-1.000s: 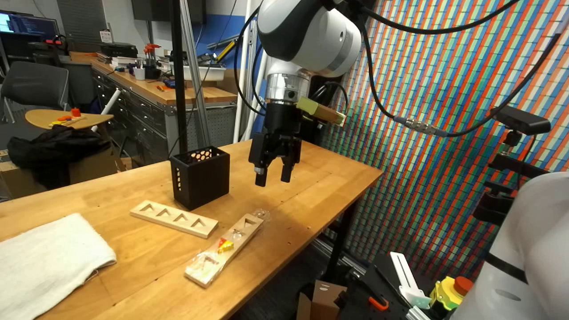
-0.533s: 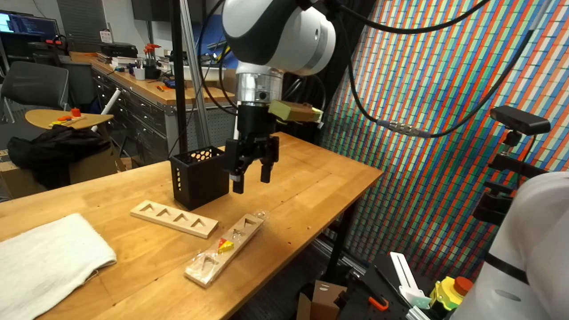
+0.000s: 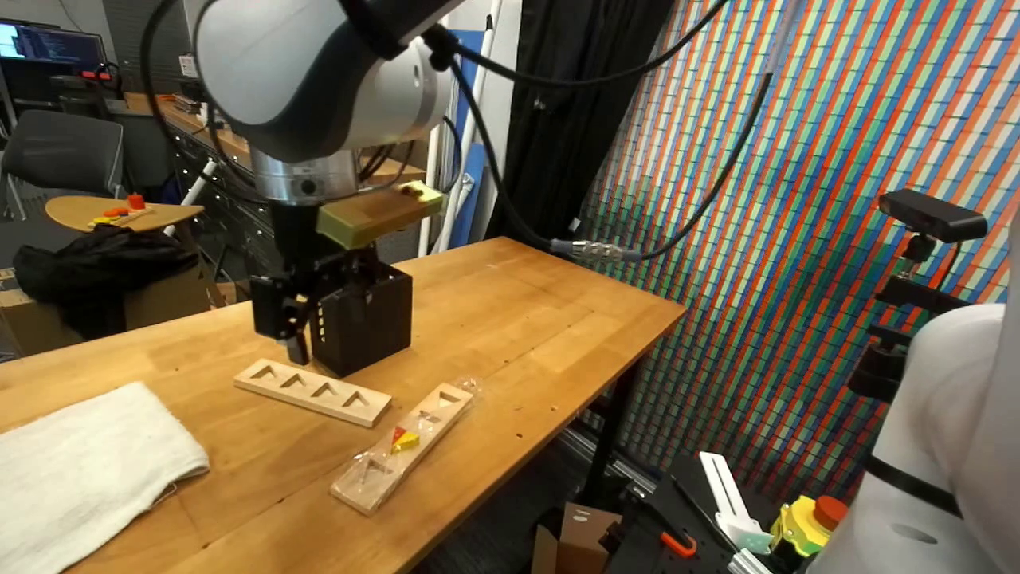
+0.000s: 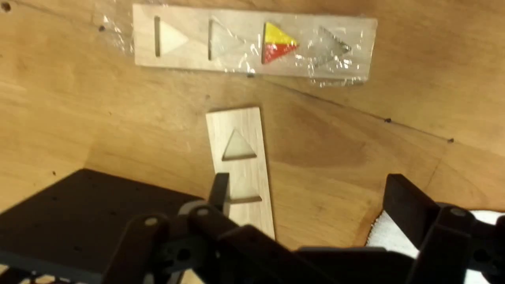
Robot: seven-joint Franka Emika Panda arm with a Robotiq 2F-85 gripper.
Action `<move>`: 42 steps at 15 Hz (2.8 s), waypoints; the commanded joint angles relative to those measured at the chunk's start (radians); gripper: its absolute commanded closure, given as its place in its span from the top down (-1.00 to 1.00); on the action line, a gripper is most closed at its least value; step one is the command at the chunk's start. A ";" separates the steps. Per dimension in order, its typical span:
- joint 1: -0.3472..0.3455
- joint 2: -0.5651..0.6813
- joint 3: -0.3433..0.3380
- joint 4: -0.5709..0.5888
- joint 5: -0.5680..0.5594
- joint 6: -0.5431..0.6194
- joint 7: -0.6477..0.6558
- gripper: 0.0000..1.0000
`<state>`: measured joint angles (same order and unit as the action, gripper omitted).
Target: Place the white towel inside the black basket
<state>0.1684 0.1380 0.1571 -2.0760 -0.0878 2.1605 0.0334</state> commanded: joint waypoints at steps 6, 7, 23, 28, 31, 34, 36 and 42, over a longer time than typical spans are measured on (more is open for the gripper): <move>0.137 0.357 0.008 0.425 -0.125 0.060 0.103 1.00; 0.151 0.395 0.006 0.467 -0.123 0.068 0.099 1.00; 0.249 0.883 -0.009 0.999 -0.083 0.005 0.016 1.00; 0.253 0.930 -0.007 1.059 -0.067 -0.031 0.012 0.18; 0.253 0.913 0.004 1.046 -0.084 -0.036 0.033 -0.28; 0.262 0.894 0.003 1.027 -0.087 -0.043 0.044 -0.72; 0.267 0.878 -0.002 1.015 -0.091 -0.053 0.052 -0.98; 0.255 0.802 -0.008 0.963 -0.095 -0.111 0.058 -1.00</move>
<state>0.4257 1.0044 0.1592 -1.0716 -0.1761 2.0952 0.0761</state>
